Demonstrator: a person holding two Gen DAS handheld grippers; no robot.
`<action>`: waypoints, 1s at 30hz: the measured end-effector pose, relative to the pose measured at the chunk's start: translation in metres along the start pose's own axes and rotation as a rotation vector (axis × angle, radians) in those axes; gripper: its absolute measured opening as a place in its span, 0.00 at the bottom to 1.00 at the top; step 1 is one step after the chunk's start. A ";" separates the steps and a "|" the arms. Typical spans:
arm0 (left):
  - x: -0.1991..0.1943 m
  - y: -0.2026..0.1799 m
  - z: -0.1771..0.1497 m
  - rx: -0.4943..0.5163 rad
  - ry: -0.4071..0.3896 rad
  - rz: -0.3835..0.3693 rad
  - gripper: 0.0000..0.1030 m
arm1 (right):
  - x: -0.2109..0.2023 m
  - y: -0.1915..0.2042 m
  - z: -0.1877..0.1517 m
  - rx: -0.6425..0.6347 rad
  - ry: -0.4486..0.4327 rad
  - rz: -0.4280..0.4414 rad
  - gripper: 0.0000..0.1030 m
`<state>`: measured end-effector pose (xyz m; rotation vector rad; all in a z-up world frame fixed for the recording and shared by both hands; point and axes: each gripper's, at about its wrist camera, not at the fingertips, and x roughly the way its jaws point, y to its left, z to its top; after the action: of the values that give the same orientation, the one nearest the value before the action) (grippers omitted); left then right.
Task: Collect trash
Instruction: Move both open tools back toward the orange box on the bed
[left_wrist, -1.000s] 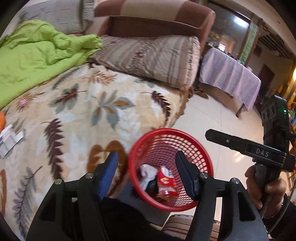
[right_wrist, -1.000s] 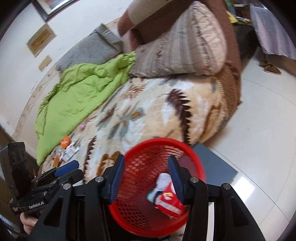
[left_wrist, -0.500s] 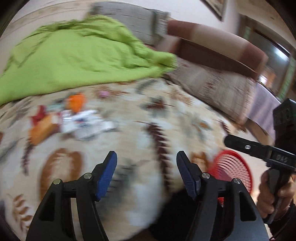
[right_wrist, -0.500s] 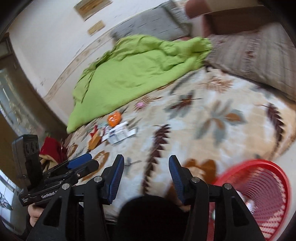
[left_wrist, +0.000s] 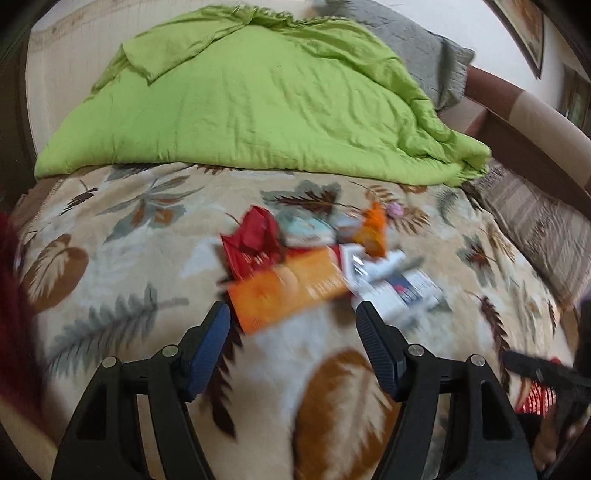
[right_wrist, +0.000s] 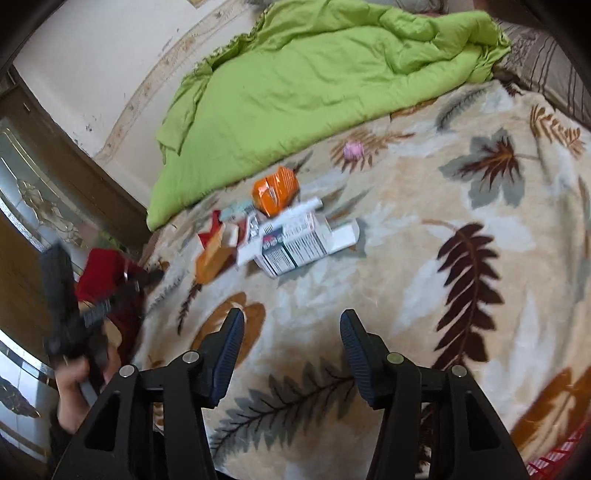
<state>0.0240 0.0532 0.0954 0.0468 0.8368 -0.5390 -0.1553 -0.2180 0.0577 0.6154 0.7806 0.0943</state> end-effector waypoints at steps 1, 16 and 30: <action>0.010 0.004 0.006 -0.010 0.002 -0.024 0.68 | 0.002 0.000 -0.001 0.003 0.015 0.006 0.57; 0.062 0.014 0.003 -0.054 0.146 -0.239 0.69 | -0.011 -0.011 0.000 0.040 -0.046 0.088 0.57; 0.064 -0.046 -0.019 0.409 0.182 0.053 0.81 | -0.016 -0.012 0.001 0.045 -0.075 0.107 0.57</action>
<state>0.0232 -0.0100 0.0445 0.4970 0.8883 -0.6561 -0.1678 -0.2332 0.0616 0.6997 0.6788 0.1511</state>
